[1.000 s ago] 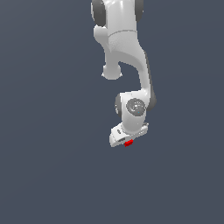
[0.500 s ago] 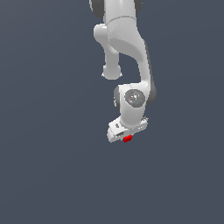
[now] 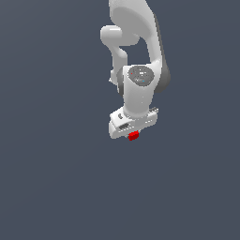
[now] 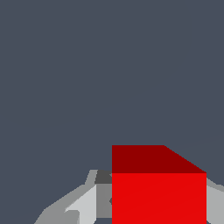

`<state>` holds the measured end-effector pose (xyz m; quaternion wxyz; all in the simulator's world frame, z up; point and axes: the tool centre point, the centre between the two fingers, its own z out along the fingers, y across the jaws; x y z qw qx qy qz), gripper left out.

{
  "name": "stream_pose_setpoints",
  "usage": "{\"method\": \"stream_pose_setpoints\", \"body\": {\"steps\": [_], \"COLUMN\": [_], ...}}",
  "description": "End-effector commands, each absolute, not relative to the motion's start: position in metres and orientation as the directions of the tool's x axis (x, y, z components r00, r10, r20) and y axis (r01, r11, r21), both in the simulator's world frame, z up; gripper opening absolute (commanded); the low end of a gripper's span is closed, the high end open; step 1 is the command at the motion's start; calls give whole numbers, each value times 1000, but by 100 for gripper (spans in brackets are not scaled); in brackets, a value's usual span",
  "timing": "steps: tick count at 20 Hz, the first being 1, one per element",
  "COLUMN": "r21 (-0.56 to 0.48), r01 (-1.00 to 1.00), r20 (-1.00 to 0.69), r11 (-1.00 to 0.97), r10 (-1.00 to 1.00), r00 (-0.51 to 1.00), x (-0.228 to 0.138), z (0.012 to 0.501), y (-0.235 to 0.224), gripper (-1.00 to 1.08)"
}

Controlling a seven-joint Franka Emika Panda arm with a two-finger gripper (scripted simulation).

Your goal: Pick up the red cube and move it to a goal position.

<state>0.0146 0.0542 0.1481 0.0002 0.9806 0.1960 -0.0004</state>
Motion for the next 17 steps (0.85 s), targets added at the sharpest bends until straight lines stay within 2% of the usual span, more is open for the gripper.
{"method": "stream_pose_setpoints", "body": {"steps": [1,9,17], "r21": [0,-1,-1], "r01": [385,385,385], "r20": [-1,0,0], "r11": [-923,-923,-923], "r10": [385,385,385], "r00": [923,923,923], "x": [10,0,-2], "z": [173,232,253], "y": [48,35,30], "gripper": [-100,-100,-100]}}
